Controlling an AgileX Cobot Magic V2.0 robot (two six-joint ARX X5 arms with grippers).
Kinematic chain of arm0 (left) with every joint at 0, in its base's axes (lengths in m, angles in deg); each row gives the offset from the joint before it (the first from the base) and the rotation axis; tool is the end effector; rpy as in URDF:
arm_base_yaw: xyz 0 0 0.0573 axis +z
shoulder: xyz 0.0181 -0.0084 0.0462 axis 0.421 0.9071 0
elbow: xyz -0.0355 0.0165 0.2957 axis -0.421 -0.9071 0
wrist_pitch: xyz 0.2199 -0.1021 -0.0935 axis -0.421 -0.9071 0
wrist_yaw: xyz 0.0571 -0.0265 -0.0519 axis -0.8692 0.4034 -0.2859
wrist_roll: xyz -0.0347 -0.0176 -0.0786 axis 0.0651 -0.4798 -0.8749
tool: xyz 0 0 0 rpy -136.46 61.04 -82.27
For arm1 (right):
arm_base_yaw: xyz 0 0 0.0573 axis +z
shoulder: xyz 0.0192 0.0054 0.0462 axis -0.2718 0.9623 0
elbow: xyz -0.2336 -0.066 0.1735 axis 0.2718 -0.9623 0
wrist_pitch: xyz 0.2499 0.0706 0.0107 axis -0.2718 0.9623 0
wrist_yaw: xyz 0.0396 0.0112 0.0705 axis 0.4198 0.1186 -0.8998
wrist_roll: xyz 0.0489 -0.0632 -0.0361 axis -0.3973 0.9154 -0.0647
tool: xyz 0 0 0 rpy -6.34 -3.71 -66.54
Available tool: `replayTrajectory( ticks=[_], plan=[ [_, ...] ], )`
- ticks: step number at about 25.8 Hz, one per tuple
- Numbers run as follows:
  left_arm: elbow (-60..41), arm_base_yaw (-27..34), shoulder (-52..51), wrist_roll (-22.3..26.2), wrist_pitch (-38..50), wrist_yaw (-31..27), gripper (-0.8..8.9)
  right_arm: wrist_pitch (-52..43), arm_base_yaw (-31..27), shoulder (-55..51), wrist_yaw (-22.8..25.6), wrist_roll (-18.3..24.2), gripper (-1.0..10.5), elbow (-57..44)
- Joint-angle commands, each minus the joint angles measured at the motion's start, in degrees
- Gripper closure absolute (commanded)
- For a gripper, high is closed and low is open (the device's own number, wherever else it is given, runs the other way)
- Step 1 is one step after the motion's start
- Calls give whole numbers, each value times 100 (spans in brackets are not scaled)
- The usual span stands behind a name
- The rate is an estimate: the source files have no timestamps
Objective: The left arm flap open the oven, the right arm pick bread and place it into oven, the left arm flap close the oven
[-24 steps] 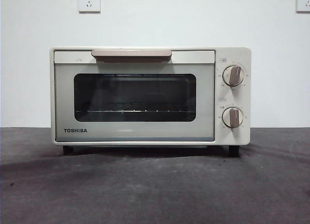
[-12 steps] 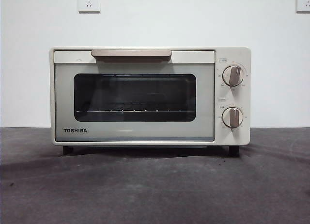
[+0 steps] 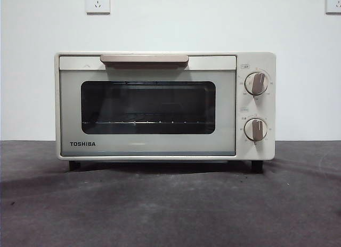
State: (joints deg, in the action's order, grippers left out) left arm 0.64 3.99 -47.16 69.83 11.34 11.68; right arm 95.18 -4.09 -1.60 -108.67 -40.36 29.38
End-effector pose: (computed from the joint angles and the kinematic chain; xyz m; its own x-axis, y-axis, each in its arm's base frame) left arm 0.1088 -0.0885 0.3610 0.5264 -0.8265 -0.1997 0.7472 0.5617 -0.3553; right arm 0.0861 0.0528 0.3296 0.5906 0.5889 -0.5517 -0.4367 0.8082 0.3952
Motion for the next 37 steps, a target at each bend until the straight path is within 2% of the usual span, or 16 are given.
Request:
replayTrajectory(
  ticks=[1, 5, 11, 14, 17, 22, 26, 31, 37],
  plan=[
    [114, -15, 31, 173, 63, 7, 282, 446, 26, 350, 269, -92, 437, 39],
    [114, -15, 31, 188, 66, 4, 282, 752, 26, 848, 605, -323, 437, -170],
    [114, -15, 28, 186, 63, 4, 282, 732, 26, 1449, 1132, -498, 438, -728],
    [114, -15, 31, 186, 63, 4, 282, 540, 31, 1639, 1193, -520, 438, -1069],
    [114, -15, 31, 188, 66, 4, 282, 162, 33, 1799, 1182, -763, 438, -1392],
    [114, -15, 37, 188, 103, 2, 282, 42, 55, 2190, 1375, -1078, 439, -1401],
    [114, -15, 63, 188, 245, 2, 282, -221, 197, 2503, 1427, -1126, 439, -1425],
    [114, -15, 66, 188, 330, 2, 282, -437, 417, 2970, 1961, -1113, 439, -1429],
    [114, -15, 63, 188, 326, 2, 282, -590, 437, 3394, 1974, -1054, 440, -1429]
  ],
)
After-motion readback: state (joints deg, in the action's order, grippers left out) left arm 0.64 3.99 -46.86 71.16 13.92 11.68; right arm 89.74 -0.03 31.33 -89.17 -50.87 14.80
